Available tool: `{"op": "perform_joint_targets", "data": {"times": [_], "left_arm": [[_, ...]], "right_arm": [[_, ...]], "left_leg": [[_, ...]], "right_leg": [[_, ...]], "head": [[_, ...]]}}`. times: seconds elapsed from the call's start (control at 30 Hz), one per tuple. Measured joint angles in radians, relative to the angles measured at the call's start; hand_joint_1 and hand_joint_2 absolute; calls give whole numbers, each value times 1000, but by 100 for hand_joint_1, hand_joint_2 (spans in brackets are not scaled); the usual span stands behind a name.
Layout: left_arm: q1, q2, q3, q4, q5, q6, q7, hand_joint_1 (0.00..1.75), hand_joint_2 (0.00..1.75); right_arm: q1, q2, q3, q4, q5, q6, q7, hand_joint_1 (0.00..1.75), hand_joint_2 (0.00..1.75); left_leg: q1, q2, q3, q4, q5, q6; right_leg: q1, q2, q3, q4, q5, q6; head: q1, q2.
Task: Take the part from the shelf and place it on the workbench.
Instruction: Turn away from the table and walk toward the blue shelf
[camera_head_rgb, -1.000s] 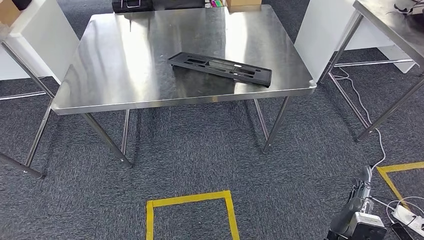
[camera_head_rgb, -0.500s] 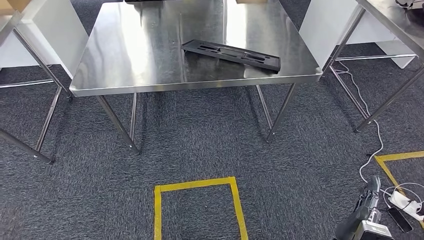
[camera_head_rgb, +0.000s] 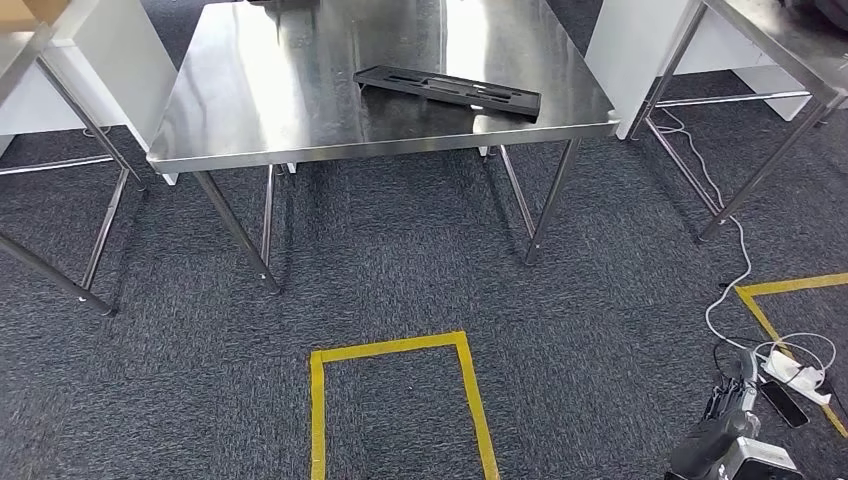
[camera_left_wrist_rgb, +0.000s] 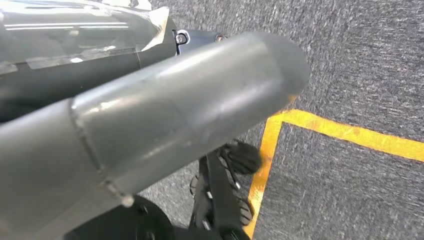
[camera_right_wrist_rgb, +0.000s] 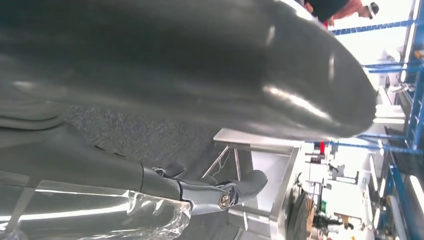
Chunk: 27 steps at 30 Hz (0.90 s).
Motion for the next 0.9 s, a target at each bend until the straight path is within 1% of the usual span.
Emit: {"op": "perform_joint_targets", "data": {"times": [0.03, 0.07, 0.1, 0.13, 0.17, 0.2, 0.23, 0.27, 0.3, 0.33, 0.37, 0.4, 0.43, 0.47, 0.5, 0.53, 0.57, 0.6, 0.63, 0.67, 0.7, 0.73, 0.77, 0.8, 0.83, 0.87, 0.9], "left_arm": [[0, 0, 0, 0, 0, 0, -1, 0, 0], [0, 0, 0, 0, 0, 0, -2, 0, 0], [-1, 0, 0, 0, 0, 0, -2, 0, 0], [-3, -1, 0, 0, 0, 0, -2, 0, 0], [-4, -2, 0, 0, 0, 0, -2, 0, 0], [-4, -2, 0, 0, 0, 0, -2, 0, 0], [-3, -2, 0, 0, 0, 0, -3, 0, 0], [-1, -1, 0, 0, 0, 0, -3, 0, 0], [-1, -1, 0, 0, 0, 0, -3, 0, 0], [0, 0, 0, 0, 0, 0, -4, 0, 0], [0, 0, 0, 0, 0, 1, -4, 0, 0], [0, -1, 0, 0, 0, 1, -5, 0, 0], [-1, -1, 0, 0, 0, 1, -5, 0, 0], [-1, -2, 0, 0, 0, 1, -5, 0, 0], [-1, -2, 0, 0, 0, 1, -5, 0, 0], [-1, -2, 0, 0, -1, 2, -5, 0, 0], [-2, -2, 0, 0, -1, 2, -6, 0, 0], [-3, -2, 0, 0, -1, 3, -6, 0, 0], [-4, -2, 0, 0, -2, 4, -6, 0, 0], [-5, -2, 0, 0, -2, 4, -6, 0, 0], [-5, -2, 0, 0, -2, 4, -7, 0, 0], [-5, -2, 0, 0, -2, 4, -8, 0, 0], [-5, -3, 0, 0, -2, 6, -9, 0, 0], [-4, -5, 0, 0, -2, 9, -10, 0, 0], [-4, -8, 0, 1, -2, 14, -11, 0, 0], [-4, -12, 0, 1, -2, 20, -12, 0, 0], [-4, -15, 0, 1, -3, 26, -13, 0, 0]], "right_arm": [[-3, 0, 0, 1, -2, 2, 0, 0, 0], [-5, 0, 0, 1, -4, 3, 0, 0, 0], [-7, -1, 0, 1, -4, 3, 0, 0, 0], [-7, -1, -1, 1, -5, 4, 0, 0, 0], [-7, -2, -1, 1, -5, 4, 0, 0, 0], [-8, -3, -2, 2, -5, 4, 0, 0, 0], [-8, -4, -2, 2, -5, 4, 0, 0, 0], [-8, -5, -2, 4, -5, 4, 0, 0, 0], [-9, -6, -3, 6, -6, 4, 0, 0, 0], [-8, -7, -3, 8, -8, 4, 0, 0, 0], [-8, -8, -4, 10, -10, 4, 0, 0, 0], [-8, -9, -5, 12, -12, 4, 0, 0, 0], [-8, -10, -6, 14, -15, 5, 0, 0, 0], [-9, -10, -7, 15, -18, 5, -1, 0, 0], [-10, -10, -7, 15, -21, 6, -1, 0, 0], [-11, -10, -7, 15, -23, 6, -1, 0, 0], [-12, -10, -8, 16, -25, 6, -2, 0, 0], [-12, -10, -8, 16, -26, 7, -2, 0, 0], [-11, -10, -9, 17, -27, 7, -2, 0, 0], [-10, -10, -10, 17, -28, 7, -2, 0, 0], [-10, -10, -11, 17, -29, 7, -2, 0, 0], [-12, -10, -11, 18, -29, 7, -2, 0, 0], [-14, -8, -11, 18, -30, 8, -1, 0, 0], [-15, -8, -11, 19, -30, 9, -1, 0, 0], [-16, -7, -11, 20, -31, 10, 0, 0, 0], [-16, -6, -11, 22, -31, 11, 0, 0, 0], [-17, -6, -11, 25, -31, 11, 0, 0, 0]], "left_leg": [[1, -13, 40, -60, -14, 2], [-1, -21, 62, -99, -32, 6], [-4, -16, 69, -120, -44, 13], [-4, -6, 67, -130, -49, 24], [-5, 3, 65, -139, -49, 35], [-5, 13, 61, -145, -46, 48], [-5, 23, 56, -147, -40, 58], [-8, 33, 51, -147, -36, 64], [-11, 44, 47, -147, -33, 69], [-13, 55, 43, -147, -30, 71], [-16, 66, 41, -147, -28, 72], [-17, 76, 40, -146, -27, 72], [-18, 87, 40, -146, -26, 71], [-19, 97, 42, -146, -26, 69], [-22, 106, 43, -145, -26, 66], [-26, 114, 44, -144, -26, 62], [-30, 122, 44, -143, -27, 57], [-32, 130, 44, -143, -26, 53], [-31, 137, 45, -143, -27, 48], [-29, 134, 44, -140, -31, 42], [-27, 117, 38, -123, -46, 37], [-24, 94, 23, -87, -71, 32], [-23, 68, -3, -29, -105, 29], [-22, 50, -36, 42, -140, 28], [-22, 43, -66, 105, -164, 27], [-22, 41, -85, 143, -170, 26], [-21, 40, -87, 143, -155, 26]], "right_leg": [[0, 6, -10, 7, 5, 8], [1, 12, -18, 12, 11, 16], [3, 19, -27, 14, 18, 25], [4, 23, -37, 16, 25, 34], [4, 23, -51, 24, 24, 38], [4, 18, -69, 48, 12, 39], [3, 11, -91, 91, -12, 37], [1, 4, -119, 154, -43, 34], [0, 1, -146, 224, -74, 32], [-1, 0, -165, 279, -96, 34], [-2, -2, -168, 304, -104, 39], [-2, -5, -148, 289, -98, 45], [-2, -13, -110, 235, -81, 52], [-1, -34, -60, 160, -62, 57], [4, -56, -17, 91, -47, 57], [8, -72, 12, 42, -38, 51], [13, -81, 24, 17, -35, 43], [18, -74, 23, 13, -35, 34], [16, -63, 21, 12, -32, 25], [13, -53, 20, 10, -29, 19], [8, -44, 19, 8, -26, 11], [3, -35, 20, 6, -21, 1], [1, -25, 18, 5, -19, -5], [2, -16, 16, 6, -17, -10], [3, -5, 15, 6, -16, -12], [3, 6, 15, 7, -16, -12], [4, 18, 15, 9, -16, -12]], "head": [[0, 0], [0, 0], [0, 0], [-1, 0], [-1, 0], [1, 0], [3, 0], [4, 0], [6, 0], [6, 0], [6, 0], [6, 0], [6, 0], [6, 0], [7, 0], [6, 0], [6, 0], [5, 0], [5, 0], [5, 0], [4, 0], [3, 0], [1, 0], [1, 0], [1, 0], [1, 0], [1, 0]]}}
